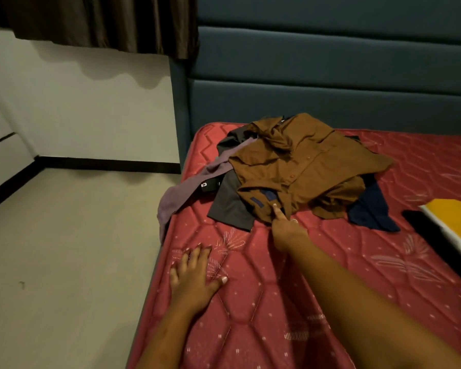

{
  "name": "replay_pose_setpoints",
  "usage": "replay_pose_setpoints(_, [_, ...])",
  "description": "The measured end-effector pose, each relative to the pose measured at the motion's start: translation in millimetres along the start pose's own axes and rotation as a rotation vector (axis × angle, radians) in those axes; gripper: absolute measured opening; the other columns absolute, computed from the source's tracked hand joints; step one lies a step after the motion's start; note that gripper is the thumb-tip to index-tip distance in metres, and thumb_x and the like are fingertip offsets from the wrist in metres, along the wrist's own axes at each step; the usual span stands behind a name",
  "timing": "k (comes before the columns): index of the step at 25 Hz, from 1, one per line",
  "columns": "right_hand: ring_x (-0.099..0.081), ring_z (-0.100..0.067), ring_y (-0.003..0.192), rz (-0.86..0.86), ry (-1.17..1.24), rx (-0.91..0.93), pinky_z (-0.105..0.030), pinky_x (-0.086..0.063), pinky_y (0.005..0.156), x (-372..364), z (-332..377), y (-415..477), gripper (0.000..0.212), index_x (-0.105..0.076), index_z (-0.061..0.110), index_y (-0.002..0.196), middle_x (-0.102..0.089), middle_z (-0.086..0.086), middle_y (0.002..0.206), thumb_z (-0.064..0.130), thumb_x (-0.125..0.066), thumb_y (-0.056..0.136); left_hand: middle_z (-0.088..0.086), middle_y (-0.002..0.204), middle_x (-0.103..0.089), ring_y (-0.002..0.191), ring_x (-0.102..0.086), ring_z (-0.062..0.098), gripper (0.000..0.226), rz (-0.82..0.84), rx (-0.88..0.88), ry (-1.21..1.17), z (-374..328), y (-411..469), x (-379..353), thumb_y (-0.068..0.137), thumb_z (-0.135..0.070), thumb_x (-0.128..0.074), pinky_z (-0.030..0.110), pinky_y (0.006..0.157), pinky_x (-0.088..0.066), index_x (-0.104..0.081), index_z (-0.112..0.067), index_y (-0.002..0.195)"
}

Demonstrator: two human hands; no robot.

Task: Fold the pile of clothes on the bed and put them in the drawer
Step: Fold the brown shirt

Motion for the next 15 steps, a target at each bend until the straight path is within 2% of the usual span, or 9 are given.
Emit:
replay_pose_setpoints(2, [-0.038, -0.033, 0.129, -0.025, -0.011, 0.017, -0.039, -0.033, 0.107, 1.3, -3.2, 8.7, 0.042, -0.037, 0.000, 0.137, -0.027, -0.017, 0.149, 0.007, -0.039, 0.095, -0.011, 0.161, 0.001, 0.147, 0.002, 0.019, 0.111, 0.007, -0.009, -0.002, -1.5, 1.1, -0.7, 0.051, -0.084, -0.005, 0.050, 0.116, -0.002, -0.006, -0.036, 0.152])
replay_pose_setpoints(4, [-0.041, -0.033, 0.126, -0.028, -0.041, 0.049, -0.037, -0.032, 0.107, 3.7, -6.3, 4.8, 0.039, -0.039, -0.002, 0.133, -0.039, -0.019, 0.138, 0.006, -0.041, 0.095, -0.010, 0.161, 0.002, 0.147, 0.003, 0.019, 0.111, 0.014, 0.000, -0.015, -2.3, -0.7, 0.6, 0.052, -0.083, -0.003, 0.049, 0.116, -0.001, -0.006, -0.036, 0.152])
replay_pose_setpoints(6, [-0.037, -0.032, 0.129, -0.014, -0.145, 0.075, -0.040, -0.033, 0.106, 0.8, -9.1, -6.2, 0.038, -0.042, 0.001, 0.134, -0.036, -0.015, 0.142, 0.008, -0.039, 0.096, -0.010, 0.161, 0.003, 0.148, 0.004, 0.019, 0.110, 0.028, 0.008, -0.027, -4.5, -8.5, 1.7, 0.053, -0.082, 0.001, 0.048, 0.116, 0.000, -0.004, -0.035, 0.153])
replay_pose_setpoints(8, [-0.025, -0.031, 0.137, -0.045, -0.211, 0.064, -0.042, -0.038, 0.101, 6.6, -15.3, -16.6, 0.038, -0.046, 0.010, 0.136, -0.016, -0.007, 0.154, 0.012, -0.037, 0.099, -0.008, 0.161, 0.005, 0.148, 0.006, 0.018, 0.103, 0.037, 0.002, -0.021, -8.8, -25.2, -1.2, 0.061, -0.081, 0.001, 0.047, 0.117, 0.001, -0.003, -0.034, 0.153])
replay_pose_setpoints(10, [-0.020, -0.029, 0.140, -0.059, -0.262, 0.078, -0.039, -0.041, 0.096, 10.0, -16.4, -22.6, 0.041, -0.045, 0.019, 0.140, 0.004, 0.006, 0.161, 0.015, -0.034, 0.101, -0.008, 0.161, 0.006, 0.148, 0.008, 0.017, 0.089, 0.053, -0.020, 0.013, -11.6, -46.5, -5.4, 0.077, -0.078, -0.010, 0.045, 0.118, 0.003, -0.002, -0.033, 0.153])
replay_pose_setpoints(11, [-0.023, -0.027, 0.140, -0.051, -0.290, 0.081, -0.037, -0.041, 0.094, 7.8, -15.6, -23.1, 0.045, -0.039, 0.022, 0.145, 0.006, 0.009, 0.161, 0.016, -0.032, 0.102, -0.008, 0.161, 0.007, 0.148, 0.009, 0.017, 0.082, 0.057, -0.027, 0.025, -10.3, -54.1, -7.5, 0.084, -0.074, -0.016, 0.044, 0.118, 0.004, -0.001, -0.033, 0.153])
replay_pose_setpoints(12, [-0.029, -0.026, 0.138, -0.035, -0.295, 0.064, -0.034, -0.041, 0.093, 5.0, -15.7, -23.5, 0.049, -0.028, 0.024, 0.151, 0.000, 0.007, 0.161, 0.016, -0.030, 0.102, -0.008, 0.161, 0.007, 0.148, 0.009, 0.017, 0.076, 0.057, -0.028, 0.026, -9.6, -58.3, -8.3, 0.090, -0.069, -0.023, 0.044, 0.118, 0.005, -0.001, -0.033, 0.153])
replay_pose_setpoints(14, [-0.036, -0.024, 0.135, -0.003, -0.319, 0.036, -0.033, -0.040, 0.097, 0.6, -17.0, -19.5, 0.056, -0.006, 0.023, 0.155, -0.024, -0.002, 0.157, 0.017, -0.027, 0.103, -0.009, 0.161, 0.007, 0.148, 0.010, 0.017, 0.070, 0.055, -0.019, 0.019, -9.5, -59.3, -6.5, 0.095, -0.060, -0.031, 0.044, 0.118, 0.005, -0.001, -0.034, 0.153])
replay_pose_setpoints(15, [-0.038, -0.024, 0.134, -0.001, -0.343, 0.038, -0.034, -0.040, 0.099, 0.2, -18.6, -14.3, 0.056, -0.005, 0.019, 0.154, -0.032, -0.006, 0.152, 0.018, -0.027, 0.102, -0.009, 0.161, 0.008, 0.148, 0.010, 0.016, 0.069, 0.054, -0.015, 0.025, -10.5, -57.7, -6.6, 0.096, -0.059, -0.033, 0.044, 0.117, 0.005, -0.001, -0.035, 0.152])
Point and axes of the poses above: each hand's wrist, its own y-axis towards the middle knuckle, its own x-axis out of the back of the hand, z = x × y, the point moved 6 cm from there along y, towards the middle knuckle
